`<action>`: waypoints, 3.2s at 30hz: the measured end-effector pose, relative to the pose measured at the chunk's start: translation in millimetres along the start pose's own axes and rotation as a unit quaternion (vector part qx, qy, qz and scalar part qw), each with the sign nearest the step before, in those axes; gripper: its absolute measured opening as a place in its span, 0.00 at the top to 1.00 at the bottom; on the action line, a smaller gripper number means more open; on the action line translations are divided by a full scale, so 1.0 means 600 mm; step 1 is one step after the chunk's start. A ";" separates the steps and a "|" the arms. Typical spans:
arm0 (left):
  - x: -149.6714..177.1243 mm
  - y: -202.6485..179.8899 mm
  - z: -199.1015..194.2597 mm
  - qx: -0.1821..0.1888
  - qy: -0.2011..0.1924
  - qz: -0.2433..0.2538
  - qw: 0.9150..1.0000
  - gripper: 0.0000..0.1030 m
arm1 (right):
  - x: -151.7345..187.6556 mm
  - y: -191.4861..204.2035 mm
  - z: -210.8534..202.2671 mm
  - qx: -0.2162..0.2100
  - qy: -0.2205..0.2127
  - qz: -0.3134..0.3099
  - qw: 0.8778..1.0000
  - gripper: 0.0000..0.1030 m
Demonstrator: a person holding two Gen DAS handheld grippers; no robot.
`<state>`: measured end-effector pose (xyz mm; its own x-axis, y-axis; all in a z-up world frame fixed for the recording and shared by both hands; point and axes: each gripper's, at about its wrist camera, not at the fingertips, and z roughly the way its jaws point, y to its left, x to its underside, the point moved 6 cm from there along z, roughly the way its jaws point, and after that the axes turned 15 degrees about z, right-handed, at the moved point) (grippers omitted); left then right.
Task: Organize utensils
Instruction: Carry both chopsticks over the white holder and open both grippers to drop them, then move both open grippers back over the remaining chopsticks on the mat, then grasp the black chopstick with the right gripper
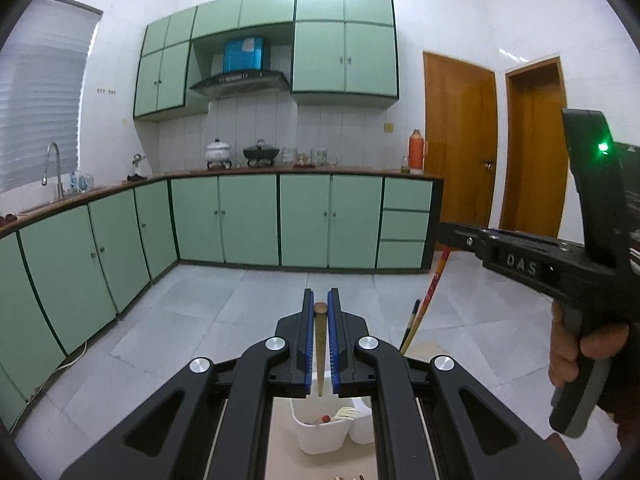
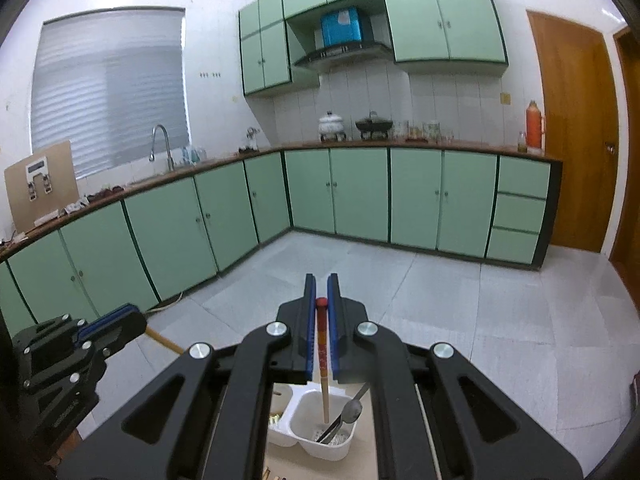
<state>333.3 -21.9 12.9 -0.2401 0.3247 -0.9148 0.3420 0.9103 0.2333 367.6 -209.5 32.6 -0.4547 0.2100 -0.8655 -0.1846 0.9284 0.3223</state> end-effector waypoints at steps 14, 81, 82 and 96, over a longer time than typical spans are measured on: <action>0.006 0.003 -0.034 0.014 -0.002 -0.016 1.000 0.83 | 0.042 -0.013 -0.061 -0.003 -0.024 0.011 1.000 0.71; 0.491 -0.102 -0.241 -0.011 0.159 -0.062 0.985 0.48 | 0.684 0.055 -0.205 0.094 0.114 -0.012 0.989 0.84; 0.491 -0.103 -0.240 -0.011 0.158 -0.061 0.985 0.48 | 0.686 0.054 -0.205 0.095 0.114 -0.011 0.989 0.85; 0.480 -0.158 -0.225 0.018 0.167 -0.065 0.984 0.48 | 0.660 0.000 -0.206 0.125 0.099 0.016 0.987 0.94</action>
<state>108.9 19.8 -228.4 -0.5669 0.2787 -0.7752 0.3202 0.9416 0.1044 79.6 -164.2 -262.5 -0.6232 0.2003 -0.7560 0.0428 0.9740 0.2227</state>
